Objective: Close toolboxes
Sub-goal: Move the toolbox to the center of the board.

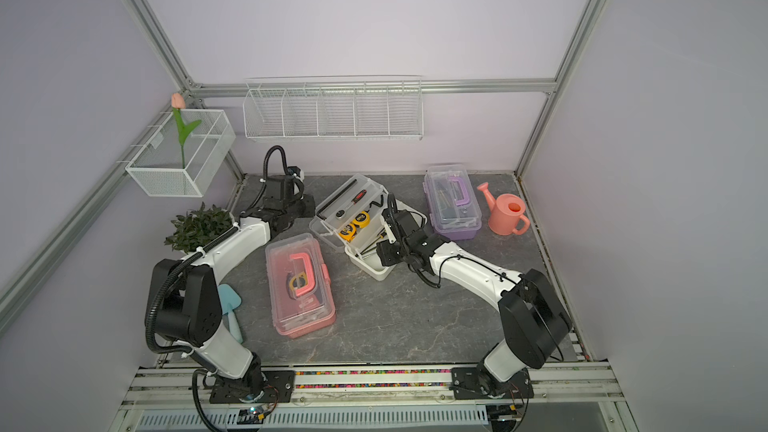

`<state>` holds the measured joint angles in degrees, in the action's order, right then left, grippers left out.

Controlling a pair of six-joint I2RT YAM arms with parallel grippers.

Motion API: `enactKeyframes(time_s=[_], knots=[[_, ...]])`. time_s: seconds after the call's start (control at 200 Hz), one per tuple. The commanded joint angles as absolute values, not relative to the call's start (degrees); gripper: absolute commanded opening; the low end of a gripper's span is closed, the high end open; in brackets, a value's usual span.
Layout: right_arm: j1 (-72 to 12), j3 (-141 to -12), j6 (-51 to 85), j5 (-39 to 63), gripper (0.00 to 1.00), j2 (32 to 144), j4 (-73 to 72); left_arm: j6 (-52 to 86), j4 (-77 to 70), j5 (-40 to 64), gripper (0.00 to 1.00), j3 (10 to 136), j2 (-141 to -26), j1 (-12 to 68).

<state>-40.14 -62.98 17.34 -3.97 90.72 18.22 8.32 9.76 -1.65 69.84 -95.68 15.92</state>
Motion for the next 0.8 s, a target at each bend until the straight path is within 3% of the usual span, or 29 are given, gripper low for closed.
enactKeyframes(time_s=[0.0, 0.26, 0.62, 0.795], knots=[[-38.60, -64.82, 21.72, -10.24, 0.62, 93.33, 24.86, 10.75, 11.28, -0.70, 0.28, 71.45, -93.81, 16.17], [-37.17, -62.57, 26.45, -8.95, 0.65, 91.23, 19.48, 18.54, 15.49, 4.93, 0.45, 69.09, -85.07, 22.07], [-38.38, -59.68, 33.00, -4.41, 0.63, 89.16, 18.91, 35.24, 7.79, 2.15, 0.50, 54.93, -77.45, 39.87], [-40.87, -58.71, 35.89, -4.22, 0.60, 90.26, 16.87, 40.24, 5.65, 1.27, 0.51, 50.76, -79.29, 43.30]])
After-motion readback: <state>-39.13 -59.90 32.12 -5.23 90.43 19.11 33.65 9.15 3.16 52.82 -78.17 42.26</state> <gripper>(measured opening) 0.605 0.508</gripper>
